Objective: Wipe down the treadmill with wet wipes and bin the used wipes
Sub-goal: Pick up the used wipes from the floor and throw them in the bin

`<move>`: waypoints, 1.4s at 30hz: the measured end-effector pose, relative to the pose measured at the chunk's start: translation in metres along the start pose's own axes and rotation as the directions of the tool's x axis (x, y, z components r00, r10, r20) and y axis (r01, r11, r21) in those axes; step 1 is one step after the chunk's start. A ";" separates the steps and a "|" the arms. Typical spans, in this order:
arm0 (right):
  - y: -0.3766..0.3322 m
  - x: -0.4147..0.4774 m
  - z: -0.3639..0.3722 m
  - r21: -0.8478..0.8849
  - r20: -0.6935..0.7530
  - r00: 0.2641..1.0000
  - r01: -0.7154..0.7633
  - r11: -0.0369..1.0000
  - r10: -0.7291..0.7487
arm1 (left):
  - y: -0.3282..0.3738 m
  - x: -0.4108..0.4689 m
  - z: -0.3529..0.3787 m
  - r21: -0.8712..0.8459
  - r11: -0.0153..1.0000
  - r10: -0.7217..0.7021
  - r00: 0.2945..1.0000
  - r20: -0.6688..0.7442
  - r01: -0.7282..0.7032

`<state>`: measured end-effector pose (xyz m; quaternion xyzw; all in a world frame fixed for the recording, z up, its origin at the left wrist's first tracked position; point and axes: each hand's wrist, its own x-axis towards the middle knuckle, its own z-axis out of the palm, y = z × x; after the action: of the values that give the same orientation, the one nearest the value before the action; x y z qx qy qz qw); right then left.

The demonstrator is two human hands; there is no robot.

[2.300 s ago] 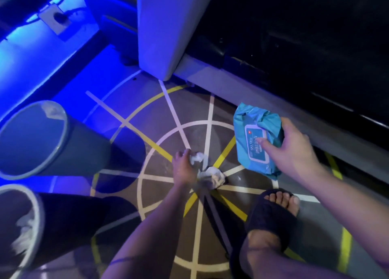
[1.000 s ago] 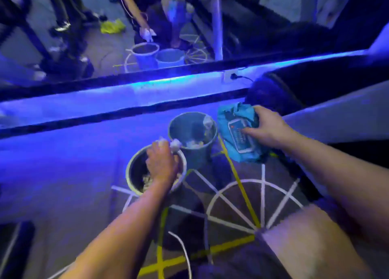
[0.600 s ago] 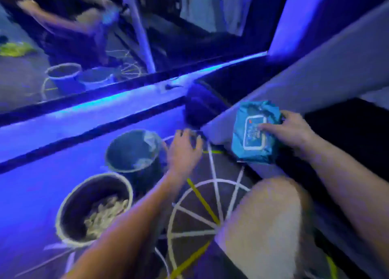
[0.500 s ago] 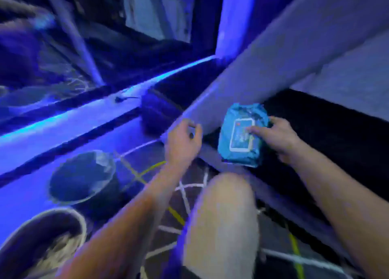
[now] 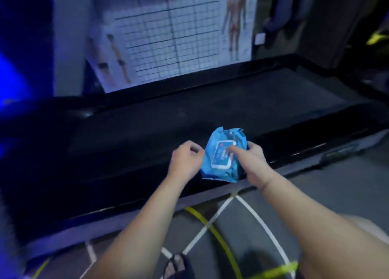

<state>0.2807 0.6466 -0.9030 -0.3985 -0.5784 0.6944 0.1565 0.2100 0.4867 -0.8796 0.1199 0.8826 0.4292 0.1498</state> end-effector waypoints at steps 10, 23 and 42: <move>-0.024 0.095 -0.044 0.279 -0.177 0.961 -0.159 0.947 0.214 | 0.099 0.106 0.091 0.035 0.999 -0.031 1.000 -0.005 0.031; -0.336 -0.056 -0.214 0.492 -0.391 0.837 -0.162 0.855 0.383 | 0.444 -0.013 0.026 -0.049 0.995 0.096 0.973 0.210 -0.087; -0.786 -0.093 -0.167 0.229 -0.132 0.955 0.292 0.929 -0.267 | 0.762 0.000 -0.249 -0.368 0.899 0.087 0.919 -0.385 -0.240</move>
<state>0.2709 0.9189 -0.1411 -0.3232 -0.5303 0.7109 0.3303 0.1823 0.7664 -0.1291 0.0803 0.7723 0.6294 -0.0296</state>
